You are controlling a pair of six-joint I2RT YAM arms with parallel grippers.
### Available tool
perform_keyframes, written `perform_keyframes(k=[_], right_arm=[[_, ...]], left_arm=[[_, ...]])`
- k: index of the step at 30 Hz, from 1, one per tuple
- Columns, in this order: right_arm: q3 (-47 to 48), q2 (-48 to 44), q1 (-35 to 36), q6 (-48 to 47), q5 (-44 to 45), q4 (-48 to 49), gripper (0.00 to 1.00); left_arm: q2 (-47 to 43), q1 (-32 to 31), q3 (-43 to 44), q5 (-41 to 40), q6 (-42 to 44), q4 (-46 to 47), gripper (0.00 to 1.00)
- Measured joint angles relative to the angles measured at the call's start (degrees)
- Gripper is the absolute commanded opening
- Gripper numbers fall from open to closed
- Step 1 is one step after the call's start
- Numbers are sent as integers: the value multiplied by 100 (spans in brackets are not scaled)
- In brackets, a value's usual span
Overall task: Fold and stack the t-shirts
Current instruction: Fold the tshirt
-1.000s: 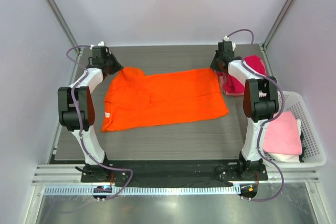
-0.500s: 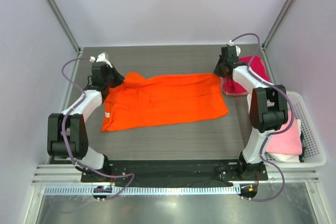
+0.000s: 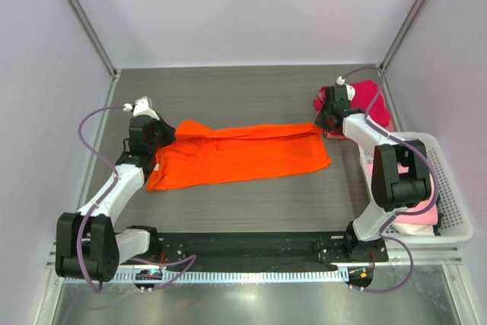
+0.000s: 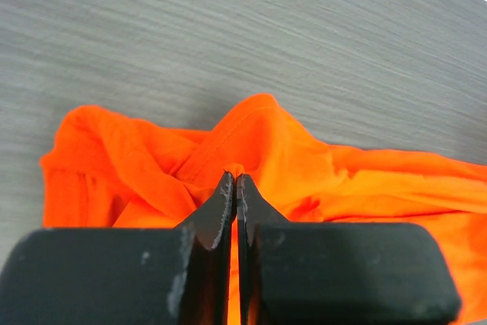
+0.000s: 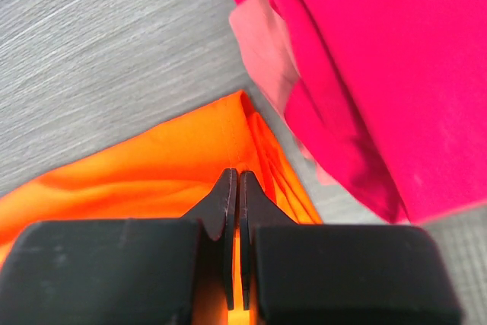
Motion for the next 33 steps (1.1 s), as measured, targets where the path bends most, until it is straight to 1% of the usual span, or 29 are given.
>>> perform_keyframes(k=[9,10,12,13,14,15,16,17,19,20,22,23,25,28,30,33], right_arm=[[-1113,-949,0,245,140,487,1],[-1272,-1032,2,297,166,570,2],[-1554,-1172,9,398,219,662,8],[-1694,-1228,11,448,240,723,23],[-1875,-1298,11,533,275,767,23],[-1991,-1349,11,610,306,868,28],[-2124,-1427,11,673,337,997,44],[-2308,-1578,11,754,363,1086,51],[-2688,-1976,20,831,374,1360,61],[-2844,-2164,33,844,365,1493,61],[-3073,-2511,109,855,308,1797,59],[-3091,-2568,188,855,256,1919,59],[-3003,-2509,498,828,87,2218,58],[-2514,-1917,1165,765,-354,2487,56],[-2000,-1239,1561,748,-911,2712,54],[-1226,-289,2070,739,-1703,2966,54]], left_arm=[[-1187,-11,-695,-188,-275,-238,0],[-1307,-11,-765,-190,-319,-293,0],[-1600,-11,-957,-190,-461,-420,0],[-1729,-13,-1049,-186,-544,-487,2],[-1982,-13,-1248,-181,-658,-597,5],[-2131,-15,-1351,-157,-734,-656,10],[-2371,-13,-1521,-81,-841,-728,17],[-2627,-13,-1663,-7,-925,-835,35],[-3123,-15,-1851,179,-1128,-1117,51],[-3333,-15,-1893,262,-1207,-1250,63],[-3689,-20,-1891,369,-1386,-1539,71],[-3801,-20,-1862,378,-1449,-1665,76],[-3936,-20,-1746,358,-1547,-1934,81],[-3582,-20,-1357,278,-1650,-2210,83],[-2813,-20,-892,240,-1659,-2350,83],[-1434,-7,-129,234,-1652,-2411,83]])
